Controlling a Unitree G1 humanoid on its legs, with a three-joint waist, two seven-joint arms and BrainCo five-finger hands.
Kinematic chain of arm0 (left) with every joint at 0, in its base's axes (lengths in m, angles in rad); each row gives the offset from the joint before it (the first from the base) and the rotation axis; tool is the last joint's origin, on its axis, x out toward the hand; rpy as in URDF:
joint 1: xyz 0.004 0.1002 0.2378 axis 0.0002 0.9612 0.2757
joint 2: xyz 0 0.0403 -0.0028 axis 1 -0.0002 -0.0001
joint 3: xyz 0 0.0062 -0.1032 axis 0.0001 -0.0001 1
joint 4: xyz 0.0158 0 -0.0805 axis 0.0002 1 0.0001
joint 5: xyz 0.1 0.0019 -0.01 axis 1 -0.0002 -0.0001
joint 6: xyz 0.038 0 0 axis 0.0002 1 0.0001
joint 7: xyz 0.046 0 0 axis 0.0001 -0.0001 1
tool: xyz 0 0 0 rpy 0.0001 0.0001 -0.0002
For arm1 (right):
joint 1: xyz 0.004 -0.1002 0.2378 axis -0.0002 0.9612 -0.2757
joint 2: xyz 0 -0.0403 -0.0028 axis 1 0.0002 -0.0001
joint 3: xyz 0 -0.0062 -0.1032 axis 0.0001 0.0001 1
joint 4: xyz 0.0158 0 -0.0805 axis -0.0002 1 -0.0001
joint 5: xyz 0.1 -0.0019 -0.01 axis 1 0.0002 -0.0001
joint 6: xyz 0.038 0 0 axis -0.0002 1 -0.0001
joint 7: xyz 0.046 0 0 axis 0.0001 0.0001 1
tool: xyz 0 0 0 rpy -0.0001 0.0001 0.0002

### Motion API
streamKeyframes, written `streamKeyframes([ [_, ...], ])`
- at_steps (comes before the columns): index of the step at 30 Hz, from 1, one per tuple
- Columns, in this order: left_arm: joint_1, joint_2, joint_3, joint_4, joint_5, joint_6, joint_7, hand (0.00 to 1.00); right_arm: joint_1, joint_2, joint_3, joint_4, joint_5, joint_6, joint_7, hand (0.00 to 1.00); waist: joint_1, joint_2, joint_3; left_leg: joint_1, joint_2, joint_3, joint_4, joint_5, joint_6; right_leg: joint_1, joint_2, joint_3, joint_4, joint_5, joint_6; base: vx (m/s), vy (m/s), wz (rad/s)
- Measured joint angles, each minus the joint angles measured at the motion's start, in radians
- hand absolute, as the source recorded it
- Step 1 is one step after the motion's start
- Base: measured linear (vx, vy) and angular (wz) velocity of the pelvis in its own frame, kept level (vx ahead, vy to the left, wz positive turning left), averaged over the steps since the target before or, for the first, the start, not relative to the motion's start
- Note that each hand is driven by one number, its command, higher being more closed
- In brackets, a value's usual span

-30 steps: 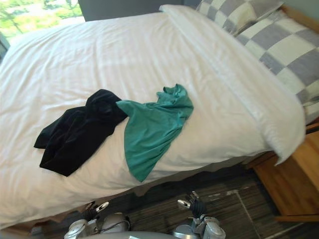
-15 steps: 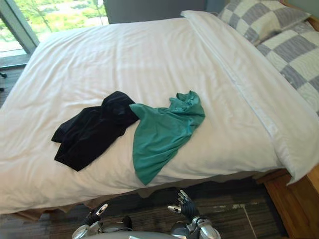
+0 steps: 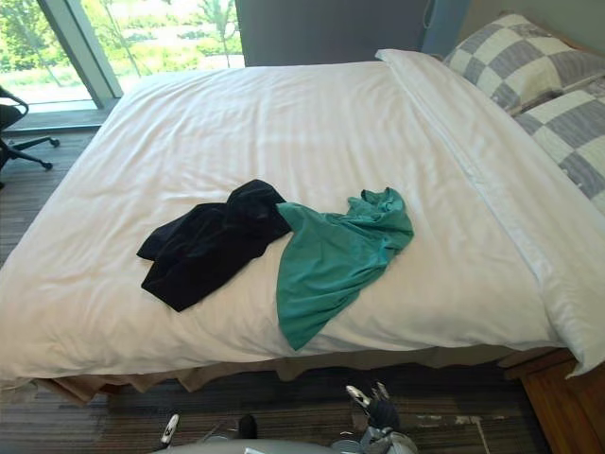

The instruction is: Tidy the bed and pick cloth on bed and put in laundry

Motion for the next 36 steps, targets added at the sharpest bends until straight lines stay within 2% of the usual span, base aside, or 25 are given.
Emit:
streamKeyframes([
  [3, 0.0, 0.032, 0.11, -0.06, -0.123, -0.061, 0.028, 0.0, 0.016, -0.033, -0.192, -0.064, 0.067, -0.024, -0.025, 0.0, 0.015, -0.001, -0.002, 0.005, -0.002, 0.019, 0.0, -0.024, -0.001, 0.014, -0.002, 0.0, -0.026, 0.005, 0.002, 0.08, 0.027, -0.06],
  [4, -0.011, 0.062, 0.173, -0.132, -0.179, -0.115, 0.039, 0.0, 0.033, -0.061, -0.282, -0.12, 0.097, -0.061, -0.026, 0.0, 0.023, -0.004, -0.007, 0.005, -0.005, 0.022, 0.0, -0.025, -0.003, 0.027, -0.003, -0.002, -0.037, 0.007, 0.003, 0.13, 0.007, -0.01],
  [6, -0.014, 0.115, 0.258, -0.218, -0.203, -0.165, 0.042, 0.0, 0.035, -0.099, -0.385, -0.188, 0.126, -0.097, -0.016, 0.0, 0.022, -0.016, -0.025, 0.005, -0.009, 0.028, 0.0, -0.039, -0.001, 0.031, -0.005, -0.003, -0.045, 0.015, 0.01, 0.17, 0.001, -0.02],
  [7, -0.024, 0.154, 0.312, -0.296, -0.202, -0.217, 0.042, 0.0, 0.042, -0.127, -0.449, -0.255, 0.151, -0.138, 0.002, 0.0, 0.023, -0.015, -0.046, 0.006, -0.014, 0.038, 0.001, -0.047, -0.004, 0.033, -0.01, -0.002, -0.051, 0.014, 0.008, 0.18, 0.004, -0.06],
  [8, -0.025, 0.161, 0.319, -0.312, -0.202, -0.224, 0.042, 0.0, 0.042, -0.132, -0.458, -0.269, 0.155, -0.145, 0.004, 0.0, 0.023, -0.017, -0.049, 0.006, -0.016, 0.041, 0.001, -0.047, -0.004, 0.033, -0.011, -0.002, -0.05, 0.014, 0.008, 0.19, 0.016, 0.04],
  [11, -0.059, 0.208, 0.341, -0.484, -0.173, -0.295, 0.033, 0.0, 0.048, -0.161, -0.52, -0.399, 0.173, -0.21, 0.067, 0.0, 0.019, -0.026, -0.06, 0.023, -0.028, 0.054, 0.007, -0.045, -0.002, 0.066, -0.022, -0.005, -0.046, 0.018, 0.004, 0.17, 0.024, 0.28],
  [12, -0.06, 0.215, 0.348, -0.557, -0.143, -0.326, 0.03, 0.0, 0.05, -0.159, -0.525, -0.449, 0.172, -0.239, 0.094, 0.0, 0.018, -0.032, -0.067, 0.029, -0.027, 0.055, 0.007, -0.046, -0.002, 0.072, -0.021, -0.003, -0.038, 0.023, -0.003, 0.17, 0.012, 0.28],
  [17, -0.067, 0.247, 0.326, -0.845, 0.009, -0.401, 0.008, 0.0, 0.004, -0.181, -0.5, -0.649, 0.119, -0.336, 0.175, 0.0, 0.021, -0.034, -0.068, 0.048, -0.011, 0.054, 0.007, -0.068, 0.001, 0.078, -0.01, 0.003, -0.015, 0.032, -0.005, 0.16, -0.033, 0.15],
  [20, -0.069, 0.31, 0.304, -0.917, 0.073, -0.412, -0.011, 0.0, -0.047, -0.251, -0.427, -0.667, 0.029, -0.384, 0.197, 0.0, 0.021, -0.029, -0.07, 0.056, -0.013, 0.058, 0.007, -0.084, 0.003, 0.078, -0.01, 0.037, -0.014, 0.032, -0.005, 0.11, -0.028, -0.05],
  [22, -0.072, 0.317, 0.266, -0.912, 0.117, -0.413, -0.018, 0.0, -0.07, -0.275, -0.375, -0.677, -0.021, -0.398, 0.195, 0.0, 0.022, -0.026, -0.07, 0.053, -0.015, 0.062, 0.013, -0.094, 0.006, 0.075, -0.01, 0.057, -0.015, 0.032, -0.005, 0.14, -0.046, -0.07],
  [23, -0.068, 0.309, 0.216, -0.902, 0.137, -0.469, -0.05, 0.0, -0.084, -0.279, -0.328, -0.693, -0.048, -0.401, 0.192, 0.0, 0.022, -0.027, -0.07, 0.047, -0.016, 0.06, 0.028, -0.102, 0.007, 0.077, -0.01, 0.058, -0.016, 0.033, -0.005, 0.11, -0.063, 0.01],
  [24, -0.071, 0.306, 0.187, -0.904, 0.167, -0.492, -0.062, 0.0, -0.105, -0.287, -0.283, -0.693, -0.086, -0.401, 0.177, 0.0, 0.017, -0.03, -0.067, 0.043, -0.015, 0.055, 0.04, -0.111, 0.006, 0.077, -0.009, 0.059, -0.018, 0.033, -0.005, 0.11, -0.066, -0.05],
  [25, -0.084, 0.314, 0.16, -0.902, 0.195, -0.484, -0.061, 0.0, -0.122, -0.309, -0.23, -0.693, -0.131, -0.401, 0.154, 0.0, 0.009, -0.034, -0.065, 0.04, -0.014, 0.054, 0.051, -0.119, 0.006, 0.077, -0.004, 0.063, -0.023, 0.036, -0.008, 0.1, -0.064, -0.17],
  [27, -0.144, 0.347, 0.063, -0.868, 0.284, -0.446, -0.027, 0.0, -0.182, -0.389, -0.029, -0.693, -0.217, -0.382, 0.101, 0.0, 0.013, -0.03, -0.063, 0.038, -0.005, 0.065, 0.083, -0.124, 0.01, 0.079, 0.003, 0.102, -0.03, 0.05, -0.019, 0.09, -0.065, -0.28],
  [30, -0.199, 0.363, -0.017, -0.828, 0.41, -0.379, 0.019, 0.0, -0.231, -0.383, 0.126, -0.703, -0.328, -0.347, 0.033, 0.0, 0.004, -0.021, -0.058, 0.039, 0.015, 0.073, 0.118, -0.125, 0.012, 0.071, 0.019, 0.126, -0.001, 0.067, -0.04, 0.07, -0.092, -0.22],
  [31, -0.21, 0.36, -0.032, -0.818, 0.487, -0.337, 0.045, 0.0, -0.232, -0.37, 0.201, -0.722, -0.423, -0.318, -0.012, 0.0, -0.016, 0.019, -0.036, 0.041, 0.06, 0.072, 0.134, -0.125, 0.013, 0.017, 0.043, 0.161, 0.092, 0.041, -0.045, 0.06, -0.138, -0.24],
  [32, -0.223, 0.358, -0.03, -0.8, 0.521, -0.319, 0.06, 0.0, -0.22, -0.358, 0.225, -0.74, -0.465, -0.302, -0.029, 0.0, -0.019, 0.033, -0.028, 0.041, 0.084, 0.065, 0.142, -0.128, 0.018, -0.008, 0.078, 0.203, 0.058, -0.013, -0.041, 0.04, -0.144, -0.28],
  [33, -0.236, 0.36, -0.025, -0.779, 0.539, -0.309, 0.066, 0.0, -0.209, -0.345, 0.231, -0.757, -0.489, -0.292, -0.039, 0.0, -0.02, 0.034, -0.027, 0.037, 0.09, 0.07, 0.148, -0.128, 0.018, -0.006, 0.097, 0.219, -0.05, -0.009, -0.047, 0.01, -0.166, -0.15],
  [34, -0.254, 0.376, -0.016, -0.742, 0.576, -0.273, 0.074, 0.0, -0.195, -0.327, 0.247, -0.789, -0.508, -0.274, -0.06, 0.0, -0.038, 0.003, -0.022, 0.02, 0.072, 0.07, 0.186, -0.147, -0.008, -0.001, 0.099, 0.214, -0.18, 0.111, -0.048, 0.02, -0.165, 0.06],
  [36, -0.245, 0.36, -0.026, -0.727, 0.615, -0.246, 0.065, 0.0, -0.187, -0.328, 0.244, -0.78, -0.515, -0.255, -0.088, 0.0, -0.063, 0.031, -0.016, 0.026, 0.098, 0.075, 0.205, -0.162, -0.019, 0.01, 0.124, 0.221, -0.178, 0.116, -0.053, 0.07, -0.139, -0.06],
])
